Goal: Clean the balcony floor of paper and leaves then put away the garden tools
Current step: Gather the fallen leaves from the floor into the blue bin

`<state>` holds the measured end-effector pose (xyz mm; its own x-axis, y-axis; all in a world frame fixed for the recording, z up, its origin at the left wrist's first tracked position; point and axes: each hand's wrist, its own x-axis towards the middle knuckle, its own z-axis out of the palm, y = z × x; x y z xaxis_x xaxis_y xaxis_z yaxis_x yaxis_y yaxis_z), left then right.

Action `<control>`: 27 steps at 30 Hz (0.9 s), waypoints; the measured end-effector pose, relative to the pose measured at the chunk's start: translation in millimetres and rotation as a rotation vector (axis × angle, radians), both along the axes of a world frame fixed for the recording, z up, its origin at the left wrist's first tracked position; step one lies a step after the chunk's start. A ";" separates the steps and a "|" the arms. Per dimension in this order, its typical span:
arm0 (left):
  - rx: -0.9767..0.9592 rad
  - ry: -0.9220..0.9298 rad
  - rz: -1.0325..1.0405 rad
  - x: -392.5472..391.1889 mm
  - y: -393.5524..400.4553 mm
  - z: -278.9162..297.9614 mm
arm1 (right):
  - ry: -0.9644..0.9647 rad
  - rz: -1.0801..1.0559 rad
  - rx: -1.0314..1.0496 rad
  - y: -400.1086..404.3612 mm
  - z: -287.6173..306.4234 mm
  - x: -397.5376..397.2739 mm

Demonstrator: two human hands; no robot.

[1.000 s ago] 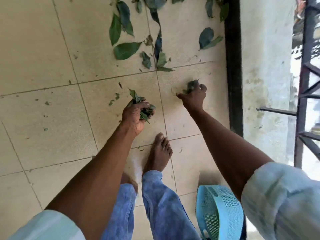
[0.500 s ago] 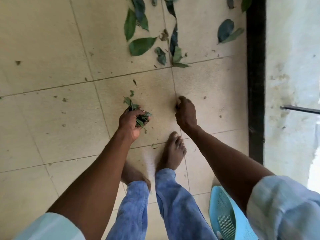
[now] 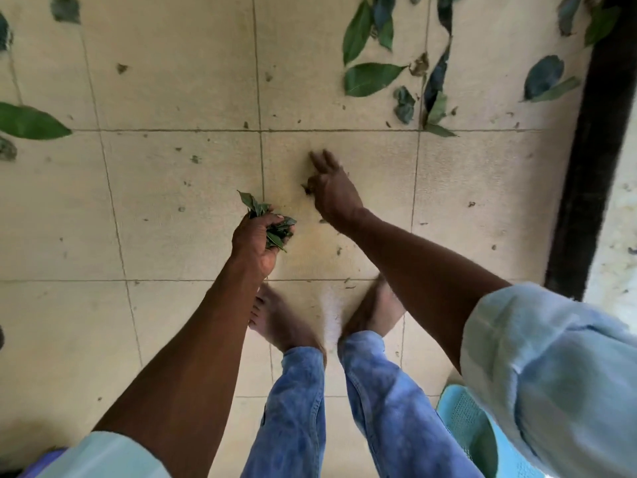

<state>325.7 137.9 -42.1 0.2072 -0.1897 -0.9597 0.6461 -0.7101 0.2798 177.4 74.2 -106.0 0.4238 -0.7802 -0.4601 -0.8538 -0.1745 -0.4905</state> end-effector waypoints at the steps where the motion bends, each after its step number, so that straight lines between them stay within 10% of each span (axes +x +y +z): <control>1: 0.003 0.000 0.004 2.4 3.8 -1.3 | 0.000 0.132 -0.018 18.4 -0.6 0.0; 7: 0.019 0.043 0.002 5.9 30.3 -1.7 | 0.046 0.455 -0.194 77.7 -0.8 -52.5; 15: -0.048 0.075 0.007 -7.9 35.2 61.6 | -0.270 -1.138 0.386 58.0 98.7 -62.5; 27: -0.263 -0.028 0.269 26.9 33.5 344.1 | -0.717 -1.154 0.670 38.9 407.4 49.5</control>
